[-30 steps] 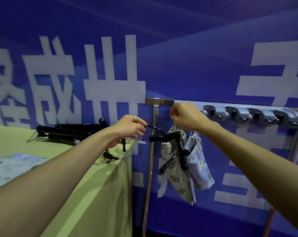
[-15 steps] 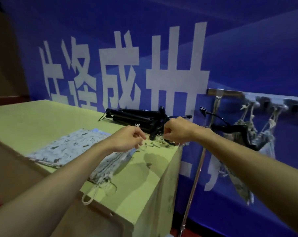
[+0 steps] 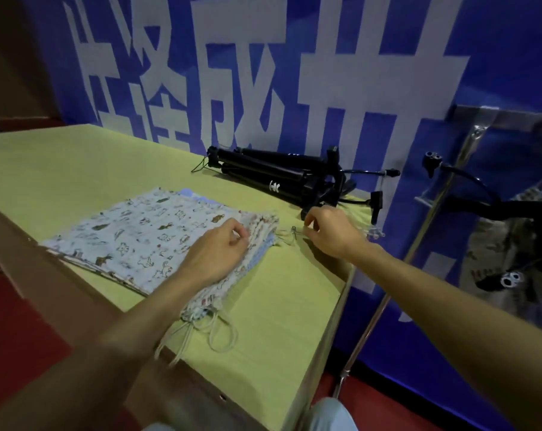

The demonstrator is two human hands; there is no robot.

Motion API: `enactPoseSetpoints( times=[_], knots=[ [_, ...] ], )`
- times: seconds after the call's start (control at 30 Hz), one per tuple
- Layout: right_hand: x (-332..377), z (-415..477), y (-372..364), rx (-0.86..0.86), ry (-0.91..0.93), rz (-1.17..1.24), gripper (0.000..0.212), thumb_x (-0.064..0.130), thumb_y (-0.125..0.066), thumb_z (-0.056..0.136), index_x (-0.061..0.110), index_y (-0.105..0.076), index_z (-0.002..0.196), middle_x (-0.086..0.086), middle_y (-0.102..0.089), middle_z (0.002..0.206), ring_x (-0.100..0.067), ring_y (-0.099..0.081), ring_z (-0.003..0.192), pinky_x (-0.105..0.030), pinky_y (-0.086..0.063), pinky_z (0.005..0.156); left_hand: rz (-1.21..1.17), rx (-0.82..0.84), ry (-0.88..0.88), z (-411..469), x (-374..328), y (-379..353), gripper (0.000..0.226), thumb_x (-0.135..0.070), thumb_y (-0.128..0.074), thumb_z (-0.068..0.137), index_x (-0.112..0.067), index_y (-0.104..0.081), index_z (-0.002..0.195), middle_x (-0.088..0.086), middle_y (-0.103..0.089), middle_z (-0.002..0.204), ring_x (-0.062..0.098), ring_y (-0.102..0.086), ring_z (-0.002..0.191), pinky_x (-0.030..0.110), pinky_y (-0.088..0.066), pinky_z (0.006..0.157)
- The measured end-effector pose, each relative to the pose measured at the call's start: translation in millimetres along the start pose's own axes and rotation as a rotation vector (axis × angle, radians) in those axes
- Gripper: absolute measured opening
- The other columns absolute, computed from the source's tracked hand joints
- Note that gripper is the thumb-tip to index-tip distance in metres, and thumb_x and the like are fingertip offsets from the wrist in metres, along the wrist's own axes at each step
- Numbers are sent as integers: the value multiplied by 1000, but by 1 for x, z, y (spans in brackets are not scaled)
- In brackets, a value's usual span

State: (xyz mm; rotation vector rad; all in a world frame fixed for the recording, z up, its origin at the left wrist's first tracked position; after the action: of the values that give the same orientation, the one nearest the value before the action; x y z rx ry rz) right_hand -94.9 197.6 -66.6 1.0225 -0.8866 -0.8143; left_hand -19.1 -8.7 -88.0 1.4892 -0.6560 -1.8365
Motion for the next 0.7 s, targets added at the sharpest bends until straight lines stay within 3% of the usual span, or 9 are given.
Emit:
enactPoseSetpoints(
  times=[0.1,0.37,0.47,0.57,0.7],
  knots=[
    [3,6,-10,21,-25,-49,20,28,-55,95,13,-58,108,-8,-54,111,-26,-54,99,-41,-49,84,-46,-16,-1,1,2,2,10,-35,-52,96,-26,-53,99,-4,-53,63,18,-49,58,34,-40,61],
    [10,9,-17,75,-74,-94,27,25,-44,99,8,-50,120,-12,-48,115,-31,-51,103,-43,-43,85,-100,-84,30,0,1,7,9,-26,-64,90,-18,-59,93,-1,-55,69,12,-50,61,24,-41,59],
    [12,10,-11,44,-80,-7,26,22,-43,100,6,-49,120,-12,-47,115,-28,-49,102,-41,-43,86,-99,-111,24,-2,3,9,7,-22,-61,92,-17,-61,86,-1,-60,69,11,-52,60,18,-42,56],
    [19,7,-2,-36,-68,125,15,21,-42,99,10,-50,106,-8,-49,109,-21,-48,93,-39,-44,83,-129,-105,44,-2,3,9,10,-21,-60,94,-14,-62,86,-5,-60,73,6,-53,62,12,-38,56],
    [45,-1,7,19,28,292,12,19,-43,101,11,-52,100,-5,-55,96,-17,-49,83,-29,-39,68,-350,-96,131,1,11,14,16,-18,-64,91,-12,-61,77,-6,-62,77,2,-57,74,15,-40,66]
  ],
)
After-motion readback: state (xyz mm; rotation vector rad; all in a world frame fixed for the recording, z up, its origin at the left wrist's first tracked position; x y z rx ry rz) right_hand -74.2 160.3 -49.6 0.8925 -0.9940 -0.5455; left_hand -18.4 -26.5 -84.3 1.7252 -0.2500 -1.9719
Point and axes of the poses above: each hand's wrist, its own z-axis towards the middle knuckle, its own y-axis out of the back of the hand, x = y × z, the point moved 3 cm from there along z, towards the middle knuckle
